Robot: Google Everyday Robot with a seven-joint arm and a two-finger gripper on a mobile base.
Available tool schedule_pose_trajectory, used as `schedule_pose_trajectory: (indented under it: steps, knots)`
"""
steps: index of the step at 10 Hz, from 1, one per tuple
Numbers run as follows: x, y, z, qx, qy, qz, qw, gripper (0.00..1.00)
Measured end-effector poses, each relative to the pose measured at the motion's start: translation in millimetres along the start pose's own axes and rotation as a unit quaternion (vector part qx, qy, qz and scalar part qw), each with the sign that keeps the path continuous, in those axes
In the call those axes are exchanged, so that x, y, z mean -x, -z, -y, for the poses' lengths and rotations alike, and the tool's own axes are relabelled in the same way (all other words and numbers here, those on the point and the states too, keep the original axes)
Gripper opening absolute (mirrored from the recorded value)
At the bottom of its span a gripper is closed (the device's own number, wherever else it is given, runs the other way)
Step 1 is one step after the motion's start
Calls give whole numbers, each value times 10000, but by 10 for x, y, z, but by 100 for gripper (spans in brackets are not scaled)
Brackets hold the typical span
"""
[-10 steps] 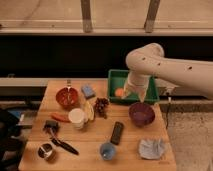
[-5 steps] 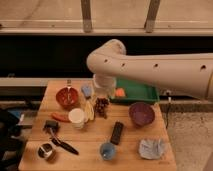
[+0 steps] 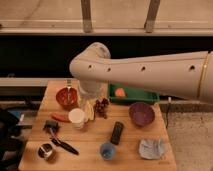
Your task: Wipe tray with brush
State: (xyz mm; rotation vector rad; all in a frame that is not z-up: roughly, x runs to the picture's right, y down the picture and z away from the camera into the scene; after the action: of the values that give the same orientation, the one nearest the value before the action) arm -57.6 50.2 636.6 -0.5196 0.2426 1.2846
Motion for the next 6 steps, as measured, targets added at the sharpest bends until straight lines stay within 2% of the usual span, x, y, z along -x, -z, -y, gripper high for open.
schedule_pose_trajectory:
  steps: [2, 3, 5, 6]
  knots:
    - [-4, -4, 21, 1, -9, -33, 10000, 63]
    - [-20, -37, 24, -43, 63, -136, 9999, 63]
    - [-28, -244, -188, -32, 380, -362, 9986, 63]
    - [-1, -405, -370, -39, 599, -498, 9970, 63]
